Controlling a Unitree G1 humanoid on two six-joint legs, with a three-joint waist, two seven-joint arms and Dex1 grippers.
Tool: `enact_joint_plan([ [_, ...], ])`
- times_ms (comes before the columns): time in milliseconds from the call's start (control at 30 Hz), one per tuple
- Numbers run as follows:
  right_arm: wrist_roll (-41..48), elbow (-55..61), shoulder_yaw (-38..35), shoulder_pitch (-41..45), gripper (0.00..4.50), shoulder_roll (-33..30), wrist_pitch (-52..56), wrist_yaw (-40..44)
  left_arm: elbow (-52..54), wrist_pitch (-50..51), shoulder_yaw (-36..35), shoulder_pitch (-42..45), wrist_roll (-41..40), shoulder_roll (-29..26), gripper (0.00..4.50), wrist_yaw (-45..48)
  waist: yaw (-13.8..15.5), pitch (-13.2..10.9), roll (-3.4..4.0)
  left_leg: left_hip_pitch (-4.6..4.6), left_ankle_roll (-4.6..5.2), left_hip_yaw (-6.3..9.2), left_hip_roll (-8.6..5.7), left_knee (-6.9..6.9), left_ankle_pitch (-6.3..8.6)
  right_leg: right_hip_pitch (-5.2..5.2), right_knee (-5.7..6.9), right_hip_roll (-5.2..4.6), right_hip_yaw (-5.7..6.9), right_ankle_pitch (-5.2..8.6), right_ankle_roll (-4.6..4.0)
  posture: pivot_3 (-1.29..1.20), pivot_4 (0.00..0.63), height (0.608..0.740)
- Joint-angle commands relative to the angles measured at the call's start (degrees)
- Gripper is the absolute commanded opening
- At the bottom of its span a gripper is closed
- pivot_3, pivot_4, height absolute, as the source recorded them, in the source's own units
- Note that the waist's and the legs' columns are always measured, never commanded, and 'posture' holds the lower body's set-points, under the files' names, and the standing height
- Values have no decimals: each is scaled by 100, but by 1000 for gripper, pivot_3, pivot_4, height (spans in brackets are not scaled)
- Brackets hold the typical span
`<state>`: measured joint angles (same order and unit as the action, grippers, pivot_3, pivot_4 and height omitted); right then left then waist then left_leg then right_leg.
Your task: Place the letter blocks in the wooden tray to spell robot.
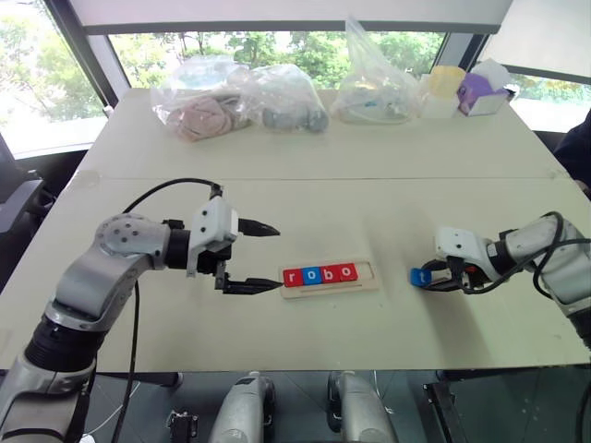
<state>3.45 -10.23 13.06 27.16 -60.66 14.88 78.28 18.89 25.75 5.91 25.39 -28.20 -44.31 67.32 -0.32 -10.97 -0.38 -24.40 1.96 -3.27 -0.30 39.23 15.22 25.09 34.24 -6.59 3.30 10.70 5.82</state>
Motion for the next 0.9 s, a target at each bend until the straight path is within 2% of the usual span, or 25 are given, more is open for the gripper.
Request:
enact_joint_plan([
  [33, 189, 586, -276, 324, 1123, -46, 306, 96, 197, -35, -92, 10, -43, -4, 4500, -27, -7, 0, 0, 0, 0, 0, 0, 0, 0, 0, 1, 0, 0, -2, 4, 0, 150, 740],
  [133, 438, 1173, -276, 567, 1123, 51, 738, 199, 218, -31, -76, -1, -48, 2, 4500, -25, -38, 0, 0, 0, -1, 1, 1, 0, -1, 2, 3, 0, 0, -4, 6, 0, 150, 740],
  [300, 463, 1541, 11, 943, 1123, 263, 850, 340, 205, -54, -34, 28, -23, -2, 4500, 25, -1, 0, 0, 1, -2, 5, 3, 0, -1, 1, 4, 3, 1, -3, 5, 0, 150, 740],
  [567, -98, 1006, 647, 1375, 1123, 715, 258, 452, 297, -28, -66, -13, -46, -20, 4500, 3, -7, 0, 0, 0, -2, 3, -1, 3, -1, 0, 3, 0, 1, -5, 6, 0, 150, 740],
  [900, -467, 396, 935, 1630, 1123, 1118, -181, 606, 438, 40, -144, -131, -61, -67, 4500, -103, -21, 0, 0, 2, -5, 4, -1, 3, -3, -1, 8, 2, 1, -6, 8, 0, 150, 740],
])
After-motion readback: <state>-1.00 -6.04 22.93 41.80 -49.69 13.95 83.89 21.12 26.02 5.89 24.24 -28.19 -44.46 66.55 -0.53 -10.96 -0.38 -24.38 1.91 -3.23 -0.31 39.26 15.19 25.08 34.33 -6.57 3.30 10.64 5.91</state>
